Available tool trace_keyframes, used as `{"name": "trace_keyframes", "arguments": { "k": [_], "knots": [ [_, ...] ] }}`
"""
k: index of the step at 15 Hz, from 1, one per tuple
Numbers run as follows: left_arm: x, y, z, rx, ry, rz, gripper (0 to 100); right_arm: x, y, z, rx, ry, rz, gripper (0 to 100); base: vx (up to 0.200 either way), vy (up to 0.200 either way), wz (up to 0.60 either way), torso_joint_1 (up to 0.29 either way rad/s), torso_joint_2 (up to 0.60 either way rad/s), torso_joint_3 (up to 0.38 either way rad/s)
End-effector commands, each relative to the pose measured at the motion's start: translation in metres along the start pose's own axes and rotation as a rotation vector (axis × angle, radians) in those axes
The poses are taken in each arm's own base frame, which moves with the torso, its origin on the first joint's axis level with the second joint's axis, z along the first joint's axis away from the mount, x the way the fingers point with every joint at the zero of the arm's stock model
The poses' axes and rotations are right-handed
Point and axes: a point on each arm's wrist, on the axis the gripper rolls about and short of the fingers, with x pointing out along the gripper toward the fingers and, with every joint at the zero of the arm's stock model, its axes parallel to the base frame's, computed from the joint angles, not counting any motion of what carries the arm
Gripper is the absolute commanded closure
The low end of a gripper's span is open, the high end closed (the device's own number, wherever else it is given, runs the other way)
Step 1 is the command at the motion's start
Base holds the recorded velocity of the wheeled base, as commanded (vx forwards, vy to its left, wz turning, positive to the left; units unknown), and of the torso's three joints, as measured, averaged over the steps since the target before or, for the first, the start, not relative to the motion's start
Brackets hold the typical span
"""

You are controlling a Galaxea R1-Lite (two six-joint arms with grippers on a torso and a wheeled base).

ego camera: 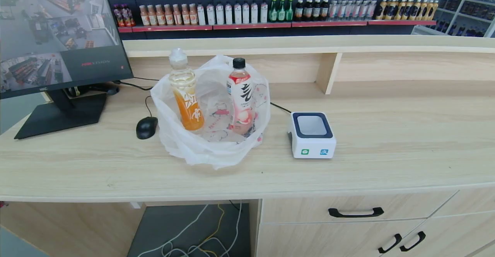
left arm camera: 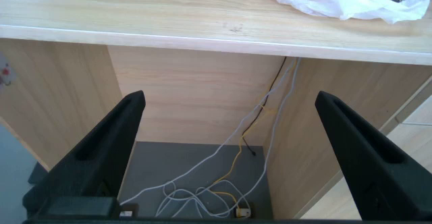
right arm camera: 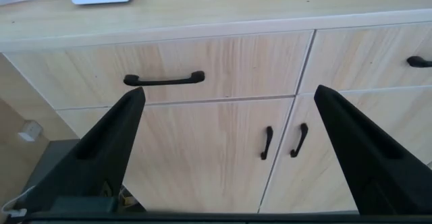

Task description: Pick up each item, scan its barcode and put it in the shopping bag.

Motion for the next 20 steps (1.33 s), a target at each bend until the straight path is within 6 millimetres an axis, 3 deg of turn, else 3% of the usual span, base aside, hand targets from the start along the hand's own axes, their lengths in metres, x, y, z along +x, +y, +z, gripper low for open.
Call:
{"name": "trace_keyframes", "arguments": {
  "k": [1, 8, 20],
  "knots": [
    [0.0000, 0.0000, 0.0000, -0.001, -0.001, 0.000, 0, 0.0001, 0.0000, 0.0001, 0.000, 0.001, 0.001, 0, 0.000, -0.200, 0.00, 0.007, 0.00, 0.002],
    [0.0000, 0.0000, 0.0000, -0.001, -0.001, 0.000, 0, 0.0001, 0.0000, 0.0001, 0.011, 0.001, 0.001, 0, 0.000, -0.200, 0.00, 0.002, 0.00, 0.004],
    [0.0000, 0.0000, 0.0000, 0.006, -0.001, -0.003, 0, 0.0001, 0.0000, 0.0004, 0.032, -0.002, -0.001, 0, 0.000, 0.000, 0.00, 0.000, 0.00, 0.000]
  ]
}}
